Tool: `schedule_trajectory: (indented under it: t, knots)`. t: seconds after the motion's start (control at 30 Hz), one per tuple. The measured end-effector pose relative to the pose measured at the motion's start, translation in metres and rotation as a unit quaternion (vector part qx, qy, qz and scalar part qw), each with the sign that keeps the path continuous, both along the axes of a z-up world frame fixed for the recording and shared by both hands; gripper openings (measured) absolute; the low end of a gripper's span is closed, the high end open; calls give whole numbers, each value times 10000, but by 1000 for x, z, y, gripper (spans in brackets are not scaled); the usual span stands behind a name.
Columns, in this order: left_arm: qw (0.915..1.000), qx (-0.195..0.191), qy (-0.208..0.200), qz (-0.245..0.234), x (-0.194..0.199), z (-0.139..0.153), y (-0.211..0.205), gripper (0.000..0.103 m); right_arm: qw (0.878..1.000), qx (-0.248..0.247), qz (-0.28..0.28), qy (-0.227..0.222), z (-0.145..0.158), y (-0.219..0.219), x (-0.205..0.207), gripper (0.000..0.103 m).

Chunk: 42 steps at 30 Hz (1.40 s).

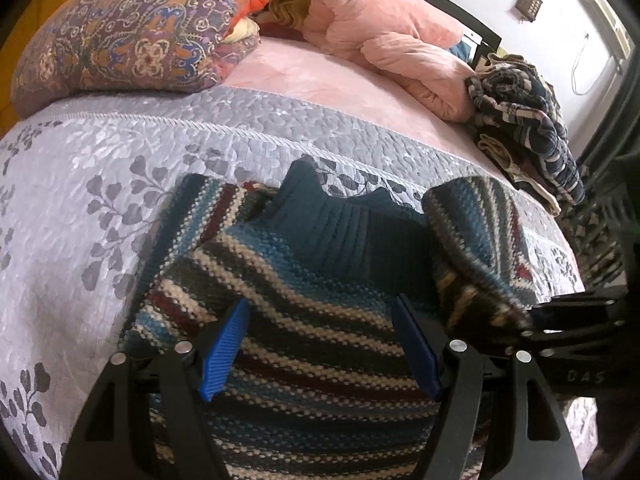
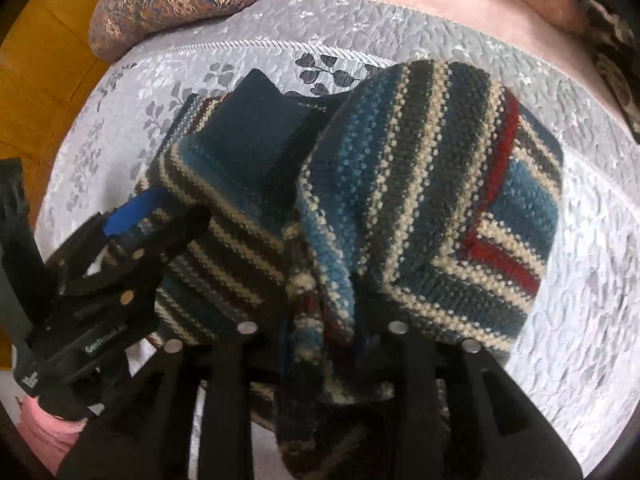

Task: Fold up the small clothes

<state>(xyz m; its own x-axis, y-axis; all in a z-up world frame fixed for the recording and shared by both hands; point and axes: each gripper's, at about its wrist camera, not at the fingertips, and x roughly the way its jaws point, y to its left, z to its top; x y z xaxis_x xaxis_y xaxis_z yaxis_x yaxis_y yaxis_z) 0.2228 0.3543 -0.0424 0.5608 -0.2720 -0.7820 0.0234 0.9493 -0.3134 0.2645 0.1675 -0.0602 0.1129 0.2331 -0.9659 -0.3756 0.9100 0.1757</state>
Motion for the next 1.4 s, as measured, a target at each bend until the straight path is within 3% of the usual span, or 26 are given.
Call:
schedule_trajectory:
  t: [0.23,0.33,0.43,0.57,0.77,1.03,1.2,1.4]
  knots:
    - [9988,-446,156,-85,2,-4,0,74,9970,696,-199,286,25,-20,-2,35]
    - [9959,-862,204,-159,3,-7,-1,74,9936,1029,-340,323,42,-38,-5,36]
    - [9906,-1318,265,-250,4,-9,-4,74,9929,1071,-502,140,55,-63,-13,36]
    - [9859,-1598,342,-347,8,-11,-12,75,9935,801,-804,16,48,-103,-24,36]
    - [9809,-1819,471,-512,15,-14,-29,77,9848,1189,-1180,452,7,-140,-33,35]
    - [9779,-1819,704,-752,27,-24,-55,78,9847,1294,-1100,385,-7,-148,-32,37]
    - [9674,-2090,845,-1157,29,-25,-78,67,9832,1411,-1113,317,-9,-151,-32,38]
    - [9713,-1837,819,-1271,30,-26,-92,51,9814,1550,-1098,285,-9,-157,-36,40]
